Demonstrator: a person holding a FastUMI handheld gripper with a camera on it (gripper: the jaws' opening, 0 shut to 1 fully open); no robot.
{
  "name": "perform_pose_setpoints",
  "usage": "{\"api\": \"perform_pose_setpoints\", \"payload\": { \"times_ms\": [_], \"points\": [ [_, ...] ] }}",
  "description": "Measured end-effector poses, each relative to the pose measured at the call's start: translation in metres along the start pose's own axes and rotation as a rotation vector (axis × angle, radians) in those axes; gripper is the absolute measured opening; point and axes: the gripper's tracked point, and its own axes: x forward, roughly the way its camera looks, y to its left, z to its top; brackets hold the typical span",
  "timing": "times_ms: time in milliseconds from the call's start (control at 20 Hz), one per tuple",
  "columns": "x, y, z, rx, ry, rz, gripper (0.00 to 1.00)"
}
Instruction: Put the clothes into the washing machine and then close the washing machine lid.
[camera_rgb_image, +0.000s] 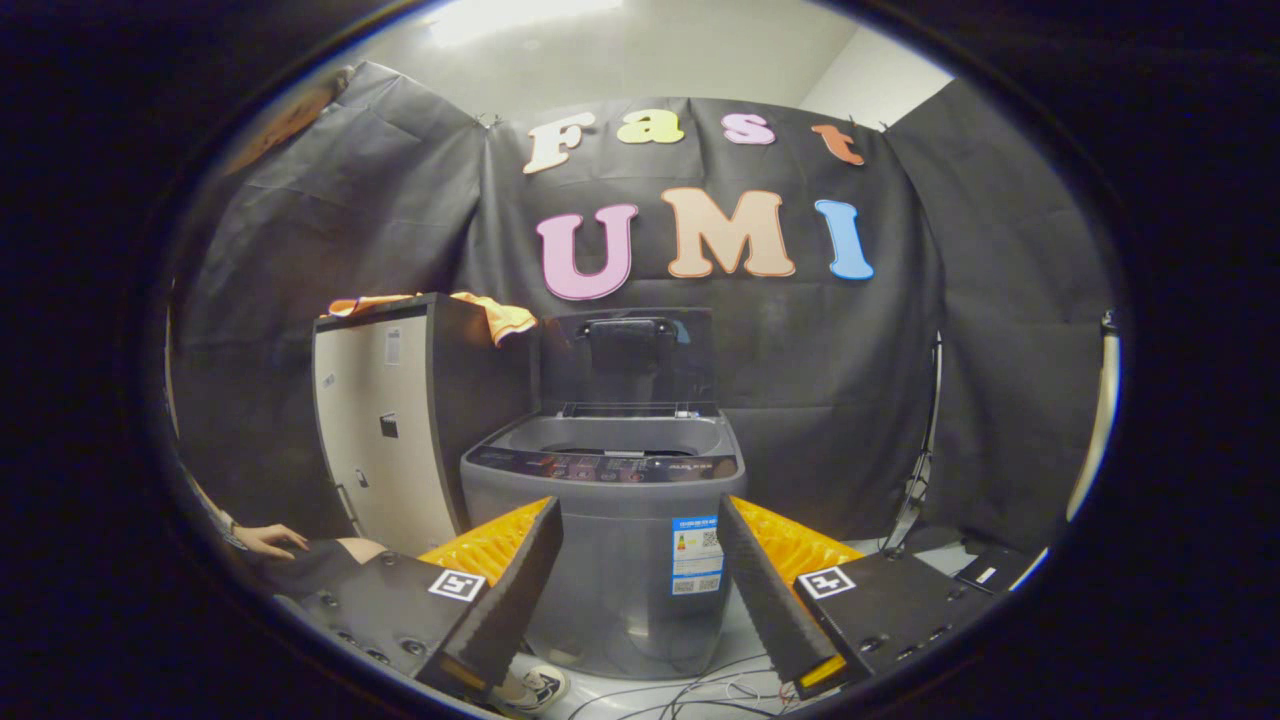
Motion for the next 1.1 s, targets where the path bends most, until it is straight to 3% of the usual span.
{"api": "perform_pose_setpoints", "payload": {
  "times_ms": [250,450,800,1100],
  "points": [
    [0.016,0.008,0.019,0.072,-0.039,-0.011,0.97],
    [0.064,0.050,0.093,0.113,-0.160,0.099,0.97],
    [0.167,0.153,0.213,0.129,-0.145,0.332,0.97],
    [0.245,0.257,0.258,0.041,-0.079,0.488,0.97]
  ]
}}
